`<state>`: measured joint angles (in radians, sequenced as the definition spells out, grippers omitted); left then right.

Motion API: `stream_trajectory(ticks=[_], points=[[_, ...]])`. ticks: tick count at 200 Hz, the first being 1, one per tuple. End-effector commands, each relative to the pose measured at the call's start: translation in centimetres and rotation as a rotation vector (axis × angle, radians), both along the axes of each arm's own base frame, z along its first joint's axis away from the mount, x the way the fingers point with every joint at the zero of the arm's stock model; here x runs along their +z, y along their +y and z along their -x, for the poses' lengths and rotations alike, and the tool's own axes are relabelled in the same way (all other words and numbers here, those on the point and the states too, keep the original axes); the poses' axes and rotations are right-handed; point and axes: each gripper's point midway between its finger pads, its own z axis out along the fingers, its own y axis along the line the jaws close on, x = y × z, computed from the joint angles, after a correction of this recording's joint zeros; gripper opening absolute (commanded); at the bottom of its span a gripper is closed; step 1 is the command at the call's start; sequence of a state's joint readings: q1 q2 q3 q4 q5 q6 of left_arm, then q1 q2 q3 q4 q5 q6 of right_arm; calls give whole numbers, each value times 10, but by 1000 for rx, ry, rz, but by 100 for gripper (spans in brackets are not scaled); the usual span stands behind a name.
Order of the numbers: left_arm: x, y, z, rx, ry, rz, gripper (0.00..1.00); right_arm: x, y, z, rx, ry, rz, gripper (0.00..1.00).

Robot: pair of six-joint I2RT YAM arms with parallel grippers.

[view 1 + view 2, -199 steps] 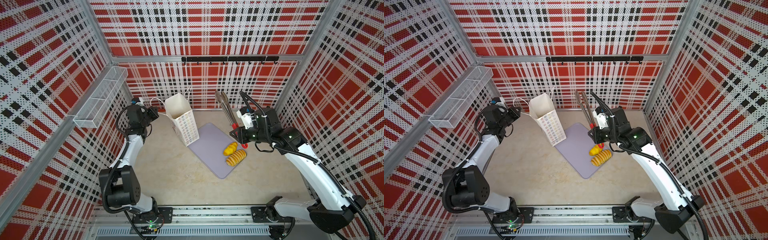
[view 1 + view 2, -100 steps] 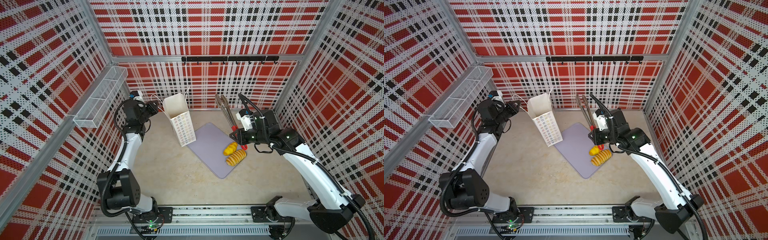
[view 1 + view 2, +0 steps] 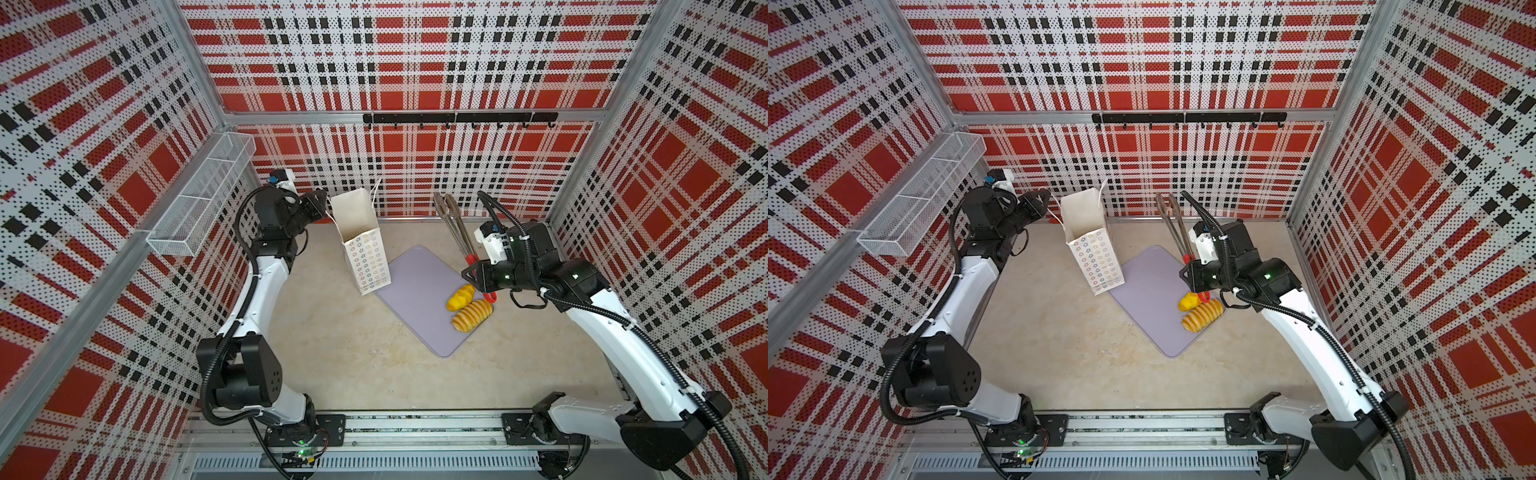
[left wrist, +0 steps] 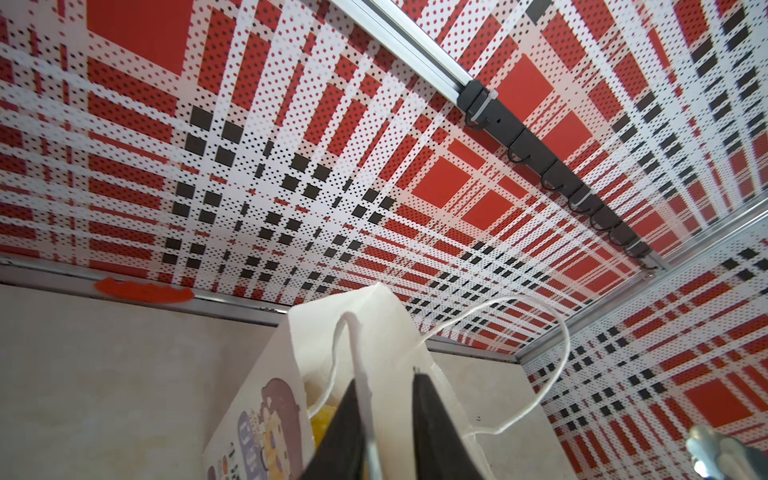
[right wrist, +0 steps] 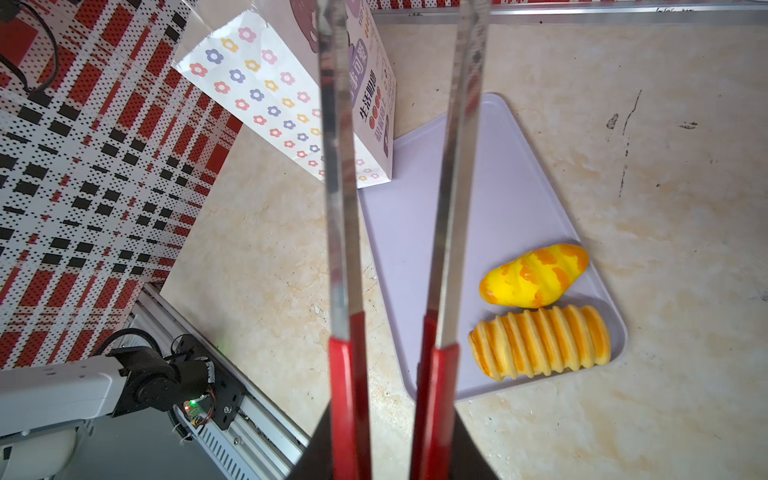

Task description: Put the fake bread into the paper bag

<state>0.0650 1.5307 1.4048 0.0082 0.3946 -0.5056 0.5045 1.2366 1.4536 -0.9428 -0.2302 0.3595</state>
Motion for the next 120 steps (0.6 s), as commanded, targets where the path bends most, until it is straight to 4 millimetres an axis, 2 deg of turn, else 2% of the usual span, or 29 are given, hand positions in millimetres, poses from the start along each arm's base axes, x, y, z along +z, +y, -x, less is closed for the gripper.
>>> stream_trajectory(ticks=[1,16,54,88,98,120], points=[[10,0,2,4,-15,-25,45,10,-4,1,-4,-43,-13,26],[8,1,3,9,-8,-35,54,7,-7,2,-10,-36,-6,27],[5,11,17,43,20,-53,66,-5,-22,11,-37,-2,26,27],[18,26,50,25,-22,-10,76,-20,-35,22,-61,40,44,27],[21,32,62,30,-32,3,84,-23,-36,24,-66,48,44,28],[28,39,89,34,-70,9,89,-27,-38,27,-76,58,38,28]])
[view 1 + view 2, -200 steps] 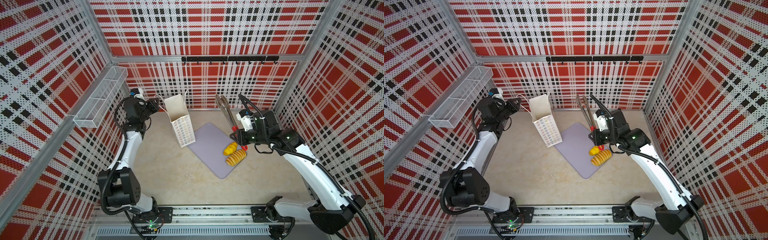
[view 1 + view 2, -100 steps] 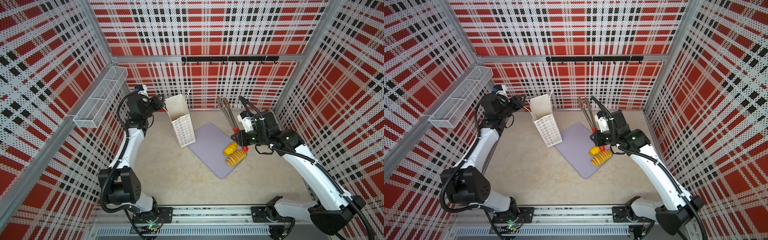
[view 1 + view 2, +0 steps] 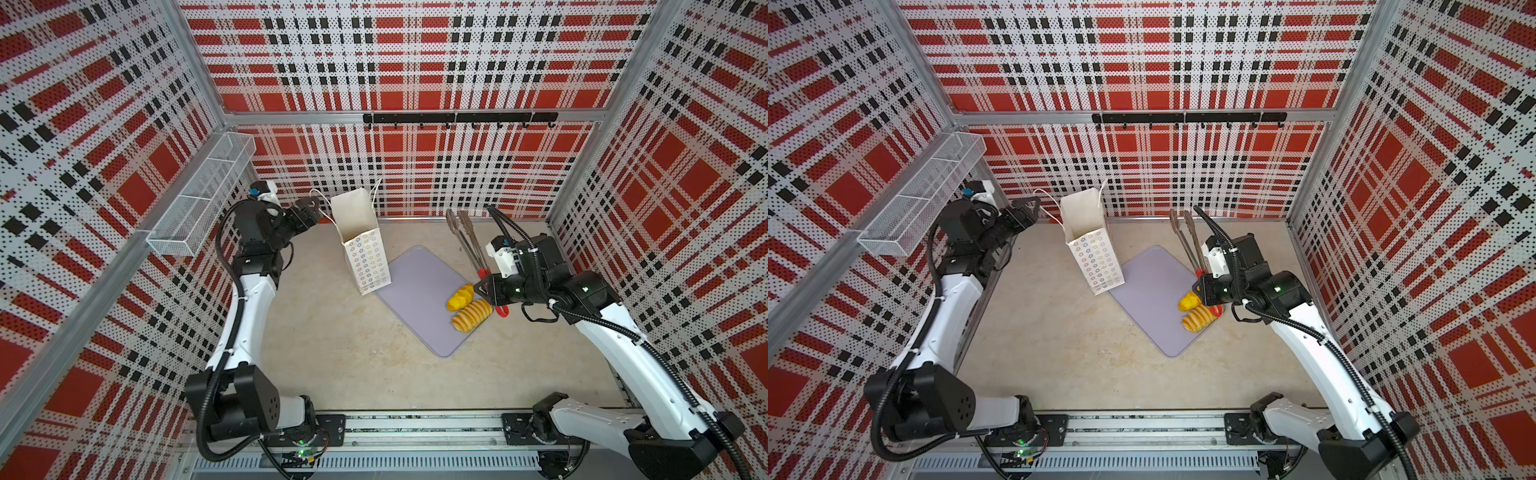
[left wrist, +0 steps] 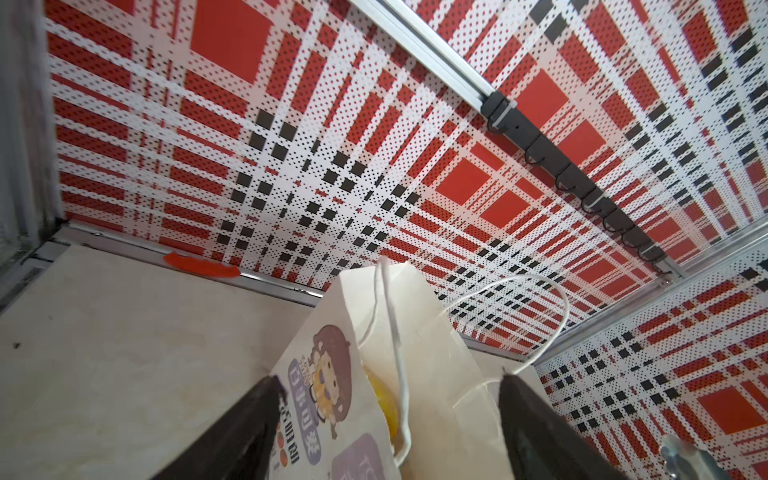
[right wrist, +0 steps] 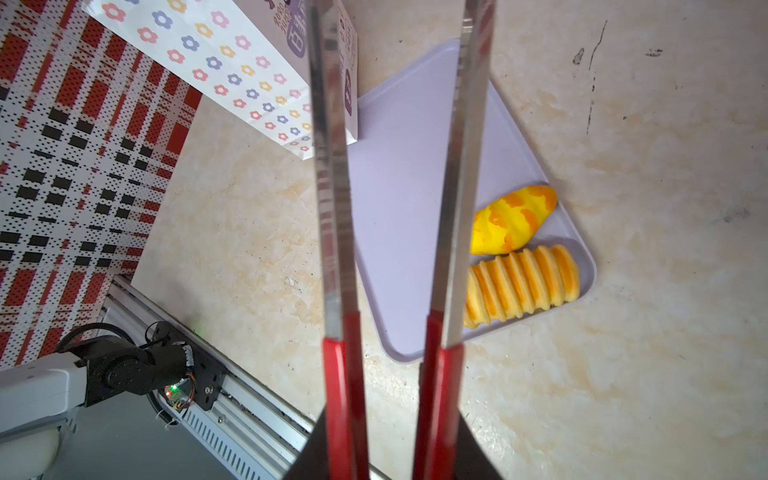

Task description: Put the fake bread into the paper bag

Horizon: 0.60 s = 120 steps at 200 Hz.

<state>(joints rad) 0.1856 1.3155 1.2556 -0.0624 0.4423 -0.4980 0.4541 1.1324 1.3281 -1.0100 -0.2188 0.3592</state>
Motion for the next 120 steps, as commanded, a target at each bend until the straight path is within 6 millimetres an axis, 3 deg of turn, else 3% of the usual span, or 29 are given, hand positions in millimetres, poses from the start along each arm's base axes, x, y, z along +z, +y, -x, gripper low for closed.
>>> stream_trajectory(ticks=[1,28,51,89,120], points=[[20,-1,31,-37,-72,7,90,4,-6,3,-17,-19,-10,28],[14,2,63,-21,-92,-22,95,2,-7,6,-21,-14,-13,28],[-12,11,85,49,-77,-64,99,1,-8,7,-26,-18,-15,28],[-69,26,94,158,-35,-191,98,-4,-6,8,-12,-19,-21,28],[-84,15,97,211,-98,-298,98,-21,-9,8,-8,5,4,28]])
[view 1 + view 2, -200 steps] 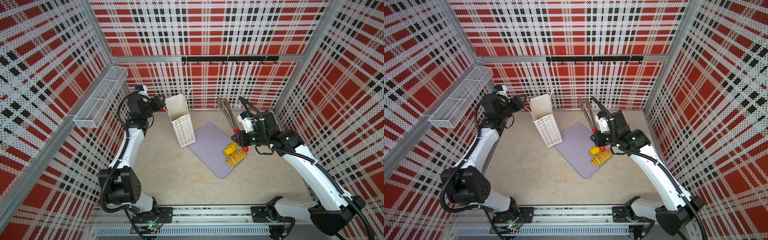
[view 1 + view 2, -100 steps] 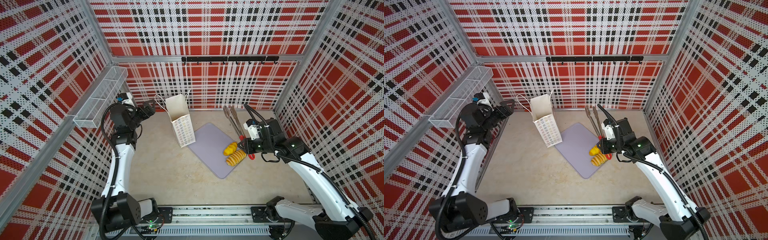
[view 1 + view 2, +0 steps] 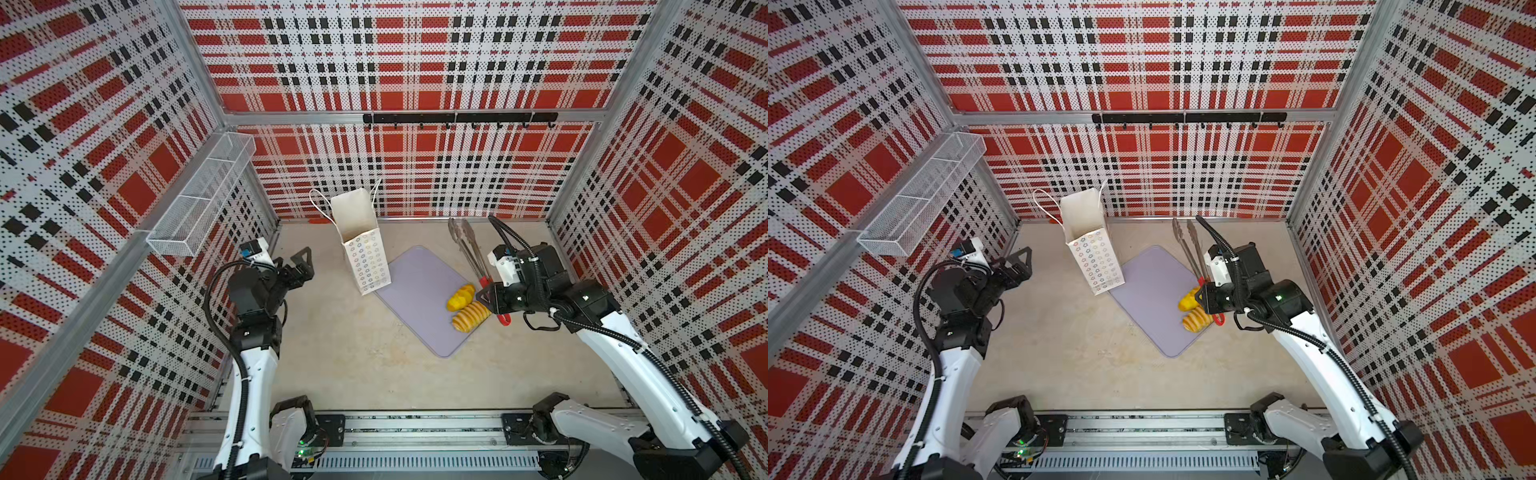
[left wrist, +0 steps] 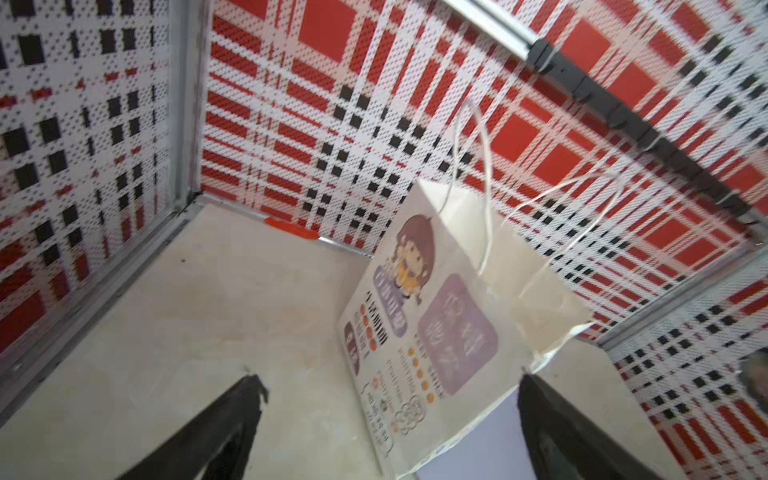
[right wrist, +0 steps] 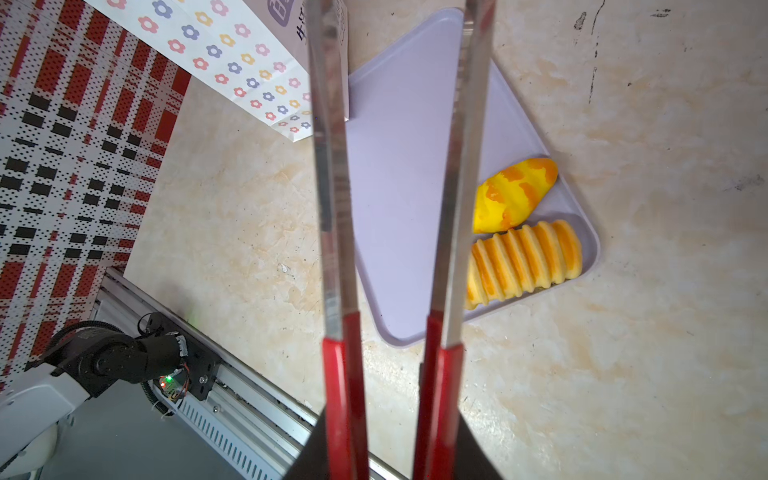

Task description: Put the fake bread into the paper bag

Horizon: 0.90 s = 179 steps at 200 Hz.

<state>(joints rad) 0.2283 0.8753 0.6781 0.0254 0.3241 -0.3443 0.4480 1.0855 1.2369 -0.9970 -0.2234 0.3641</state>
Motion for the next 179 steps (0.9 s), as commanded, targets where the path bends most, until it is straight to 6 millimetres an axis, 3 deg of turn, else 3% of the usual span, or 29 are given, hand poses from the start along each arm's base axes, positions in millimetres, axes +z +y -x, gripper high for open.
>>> stream_trajectory(ticks=[1,45,83,125,179], points=[[16,-2,2,60,-119,-154,98,-1,-3,-2,-2,-27,-4,28],[2,-32,-5,13,-150,-205,98,-30,-15,6,-21,37,19,28],[-15,-74,-7,-204,-131,-200,99,-51,-26,26,-34,126,42,29],[-31,-121,12,-469,-58,-183,100,-70,-35,50,-67,227,57,29],[-38,-146,42,-626,-30,-190,100,-85,-42,69,-118,346,71,29]])
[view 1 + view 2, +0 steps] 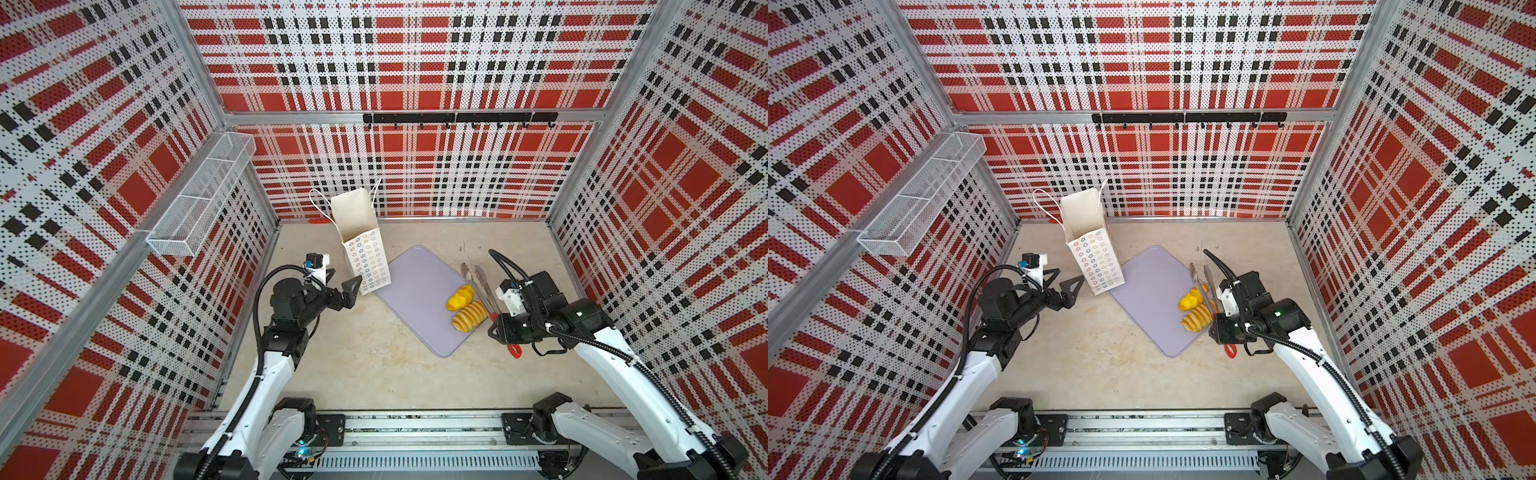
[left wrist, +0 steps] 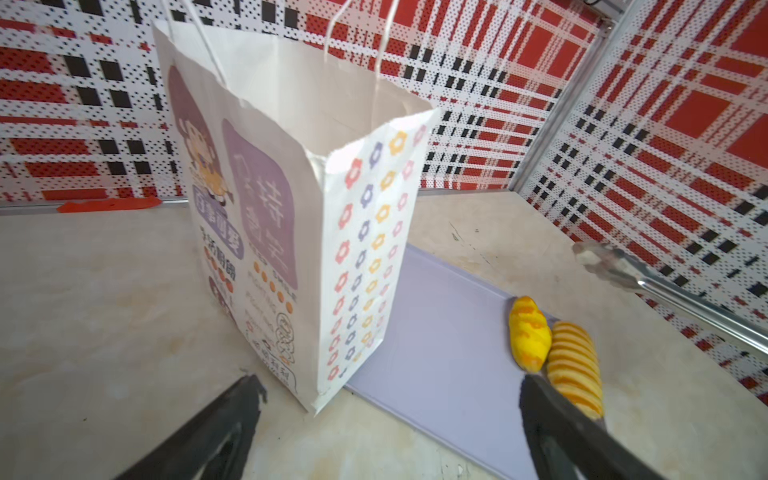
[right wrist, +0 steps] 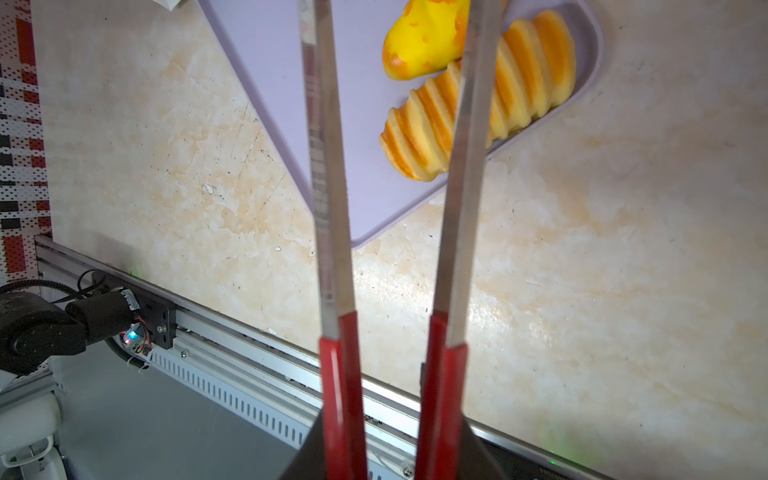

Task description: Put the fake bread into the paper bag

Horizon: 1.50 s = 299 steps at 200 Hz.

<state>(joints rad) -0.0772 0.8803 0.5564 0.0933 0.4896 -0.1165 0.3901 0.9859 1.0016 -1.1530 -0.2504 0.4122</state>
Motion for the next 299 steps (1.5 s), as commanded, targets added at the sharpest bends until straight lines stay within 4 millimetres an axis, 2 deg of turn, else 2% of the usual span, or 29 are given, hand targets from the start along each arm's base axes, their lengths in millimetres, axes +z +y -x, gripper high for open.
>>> stream_trajectory(ticks=[1,34,72,84,87,93,122,173,262,299], points=[[4,-18,18,-120,-3,-13,100,-2,-5,11,-40,49,-5,29],[-6,-37,30,-205,20,-26,100,-12,-10,33,-75,135,-9,29],[-17,-55,33,-247,53,-75,100,-25,-7,57,-92,218,-62,28],[-19,-56,32,-245,63,-83,100,-27,-6,61,-119,245,-74,28],[-20,-64,37,-275,62,-86,100,-28,-7,62,-121,251,-72,28],[-20,-67,38,-282,64,-87,100,-29,-7,64,-121,263,-69,28],[-22,-72,39,-298,69,-93,100,-35,-9,71,-132,306,-61,29],[-23,-74,41,-305,68,-99,100,-34,-12,82,-201,322,-94,31],[-18,-80,37,-311,58,-53,98,-38,-2,69,-151,333,-97,33],[-13,-74,35,-280,33,-73,99,-36,4,56,-129,320,-103,34]])
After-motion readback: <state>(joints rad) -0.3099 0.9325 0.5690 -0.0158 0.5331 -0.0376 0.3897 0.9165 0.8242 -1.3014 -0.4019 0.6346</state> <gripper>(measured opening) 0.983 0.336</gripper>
